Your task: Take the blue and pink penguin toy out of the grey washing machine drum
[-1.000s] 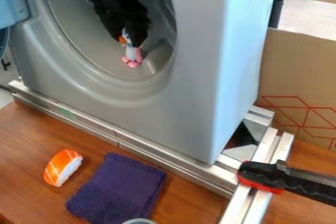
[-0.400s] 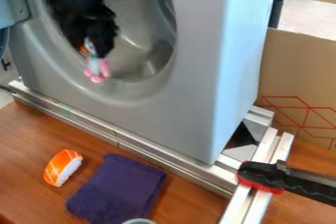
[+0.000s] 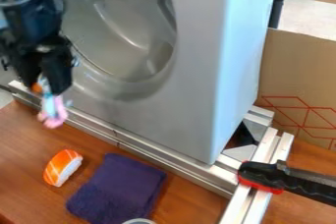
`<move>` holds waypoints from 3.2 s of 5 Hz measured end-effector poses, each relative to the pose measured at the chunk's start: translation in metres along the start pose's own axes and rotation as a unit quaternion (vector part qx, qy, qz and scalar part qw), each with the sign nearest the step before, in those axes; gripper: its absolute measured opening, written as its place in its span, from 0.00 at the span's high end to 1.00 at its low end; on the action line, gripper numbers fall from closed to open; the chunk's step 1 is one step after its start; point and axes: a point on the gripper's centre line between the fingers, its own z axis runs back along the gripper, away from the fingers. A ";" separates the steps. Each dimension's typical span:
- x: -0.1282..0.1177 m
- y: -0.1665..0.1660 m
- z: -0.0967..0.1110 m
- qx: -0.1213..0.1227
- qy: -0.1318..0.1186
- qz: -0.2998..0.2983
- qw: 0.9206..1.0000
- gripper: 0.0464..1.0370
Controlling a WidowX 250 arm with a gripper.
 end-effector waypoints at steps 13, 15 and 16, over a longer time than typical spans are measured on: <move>-0.011 -0.169 -0.093 -0.079 -0.058 -0.049 0.994 0.37; -0.013 -0.170 -0.100 -0.059 -0.034 -0.022 0.997 0.37; -0.015 -0.168 -0.101 -0.051 -0.029 -0.022 0.998 0.37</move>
